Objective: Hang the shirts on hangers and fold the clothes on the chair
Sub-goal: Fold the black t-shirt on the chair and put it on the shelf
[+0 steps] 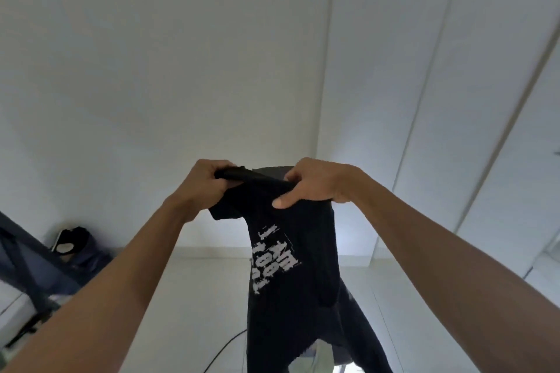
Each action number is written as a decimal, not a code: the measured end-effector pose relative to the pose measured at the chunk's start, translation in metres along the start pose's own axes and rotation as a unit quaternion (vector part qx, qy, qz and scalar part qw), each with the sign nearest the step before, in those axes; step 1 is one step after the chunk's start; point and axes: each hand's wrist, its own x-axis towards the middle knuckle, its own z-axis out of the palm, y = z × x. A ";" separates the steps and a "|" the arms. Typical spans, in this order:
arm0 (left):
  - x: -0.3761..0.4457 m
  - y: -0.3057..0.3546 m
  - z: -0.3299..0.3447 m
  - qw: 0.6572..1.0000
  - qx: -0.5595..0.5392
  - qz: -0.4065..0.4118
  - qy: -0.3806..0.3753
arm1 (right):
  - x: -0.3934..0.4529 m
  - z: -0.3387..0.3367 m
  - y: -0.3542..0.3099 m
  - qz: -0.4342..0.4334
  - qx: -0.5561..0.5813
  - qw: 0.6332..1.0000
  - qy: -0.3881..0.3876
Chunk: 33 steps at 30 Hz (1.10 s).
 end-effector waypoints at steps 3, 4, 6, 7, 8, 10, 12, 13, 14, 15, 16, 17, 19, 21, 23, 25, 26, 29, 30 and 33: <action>0.015 0.001 0.009 0.997 0.056 0.015 0.041 | -0.004 -0.006 0.026 0.029 0.116 0.992 -0.035; 0.020 0.002 0.016 0.995 0.081 0.019 0.051 | -0.005 -0.006 0.027 0.017 0.189 0.982 -0.014; 0.025 0.004 0.031 0.992 0.117 -0.001 0.042 | -0.002 -0.007 0.022 -0.003 0.292 0.953 0.073; 0.024 0.005 0.038 0.994 0.107 -0.013 0.029 | 0.001 -0.005 0.016 0.000 0.323 0.939 0.121; 0.019 0.006 0.044 0.997 0.076 -0.012 0.031 | 0.005 -0.002 0.009 0.009 0.351 0.923 0.160; 0.002 0.011 0.053 0.998 -0.026 0.015 0.060 | 0.012 0.005 -0.005 0.020 0.404 0.889 0.216; -0.015 0.017 0.058 0.994 -0.091 0.035 0.055 | 0.020 0.008 -0.017 0.010 0.436 0.863 0.256; -0.020 0.022 0.061 0.996 -0.085 0.030 0.023 | 0.023 0.008 -0.022 -0.001 0.443 0.856 0.268; -0.023 0.024 0.066 0.998 -0.059 0.018 -0.010 | 0.024 0.007 -0.026 -0.013 0.446 0.852 0.274; -0.023 0.025 0.073 1.000 -0.010 0.003 -0.024 | 0.025 0.006 -0.030 -0.023 0.449 0.851 0.273; -0.020 0.022 0.080 0.999 0.043 -0.006 -0.016 | 0.025 0.004 -0.033 -0.030 0.453 0.850 0.268; -0.018 0.020 0.085 0.997 0.076 -0.017 0.010 | 0.025 0.001 -0.034 -0.033 0.454 0.851 0.262; -0.015 0.012 0.089 0.995 0.068 -0.057 0.046 | 0.020 -0.008 -0.035 -0.040 0.454 0.850 0.265; -0.011 0.002 0.090 0.992 0.069 -0.096 0.053 | 0.016 -0.028 -0.022 -0.056 0.464 0.845 0.261; -0.015 -0.015 0.074 0.991 0.054 -0.117 0.032 | 0.010 -0.038 -0.017 -0.082 0.452 0.852 0.252; -0.017 -0.029 0.061 0.992 0.018 -0.121 0.017 | 0.004 -0.047 -0.011 -0.099 0.415 0.876 0.224; -0.016 -0.033 0.055 0.993 0.006 -0.116 0.028 | 0.003 -0.053 -0.005 -0.096 0.378 0.895 0.217; -0.005 -0.033 0.035 0.991 -0.008 -0.087 0.105 | 0.004 -0.067 0.017 -0.052 0.194 0.943 0.264; 0.000 -0.032 0.028 0.989 0.006 -0.068 0.128 | 0.006 -0.071 0.026 -0.035 0.133 0.949 0.283; 0.010 -0.019 0.013 0.981 0.105 0.001 0.161 | 0.009 -0.076 0.048 0.003 -0.032 0.961 0.275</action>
